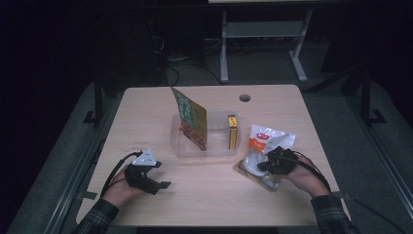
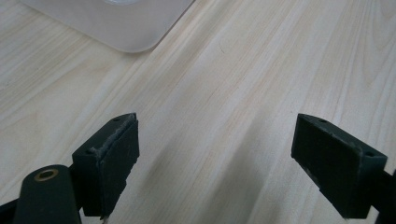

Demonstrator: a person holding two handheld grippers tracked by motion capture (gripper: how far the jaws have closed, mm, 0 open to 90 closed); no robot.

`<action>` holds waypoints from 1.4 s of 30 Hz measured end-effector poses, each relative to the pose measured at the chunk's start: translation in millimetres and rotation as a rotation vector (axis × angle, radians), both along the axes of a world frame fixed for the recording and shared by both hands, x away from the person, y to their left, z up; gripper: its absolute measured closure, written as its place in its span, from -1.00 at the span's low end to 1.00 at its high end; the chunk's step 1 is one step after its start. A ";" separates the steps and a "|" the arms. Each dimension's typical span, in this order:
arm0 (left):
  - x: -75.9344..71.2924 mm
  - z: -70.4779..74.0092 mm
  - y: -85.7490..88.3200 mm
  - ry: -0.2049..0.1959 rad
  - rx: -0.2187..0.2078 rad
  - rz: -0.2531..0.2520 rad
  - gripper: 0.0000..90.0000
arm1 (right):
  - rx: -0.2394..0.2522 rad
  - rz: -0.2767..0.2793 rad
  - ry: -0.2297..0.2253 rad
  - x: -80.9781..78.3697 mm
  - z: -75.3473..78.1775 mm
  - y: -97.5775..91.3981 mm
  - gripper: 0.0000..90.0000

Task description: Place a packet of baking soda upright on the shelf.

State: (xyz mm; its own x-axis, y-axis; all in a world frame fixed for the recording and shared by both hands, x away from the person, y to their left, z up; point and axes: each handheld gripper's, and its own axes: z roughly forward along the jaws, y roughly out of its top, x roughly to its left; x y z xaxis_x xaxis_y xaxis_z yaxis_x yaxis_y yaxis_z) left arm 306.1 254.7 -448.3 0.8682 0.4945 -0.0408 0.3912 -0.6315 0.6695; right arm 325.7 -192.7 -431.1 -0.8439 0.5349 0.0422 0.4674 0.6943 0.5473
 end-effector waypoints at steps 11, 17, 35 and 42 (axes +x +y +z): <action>-0.3 0.6 -0.7 0.000 0.007 -0.007 -0.67 | 0.048 0.125 0.024 -15.8 -2.7 29.1 1.00; -1.0 0.3 -2.0 0.002 0.000 -0.004 -0.67 | 0.056 0.214 0.022 -23.2 -3.9 51.5 1.00; -4.7 3.7 -9.0 0.004 -0.025 -0.032 -0.67 | 0.104 0.470 0.039 -47.2 -6.1 135.6 1.00; -8.3 8.0 -24.1 0.006 -0.072 -0.077 -0.67 | 0.161 0.370 -0.021 -48.6 -0.6 113.8 0.95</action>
State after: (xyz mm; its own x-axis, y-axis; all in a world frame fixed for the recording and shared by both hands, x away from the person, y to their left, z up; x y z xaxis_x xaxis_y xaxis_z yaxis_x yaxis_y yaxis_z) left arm 297.8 230.6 -440.3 0.9031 0.4221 -0.0795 0.3478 -0.6099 0.7121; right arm 277.2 -78.9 -431.7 -0.9798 0.1826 0.0815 0.1896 0.7181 0.6696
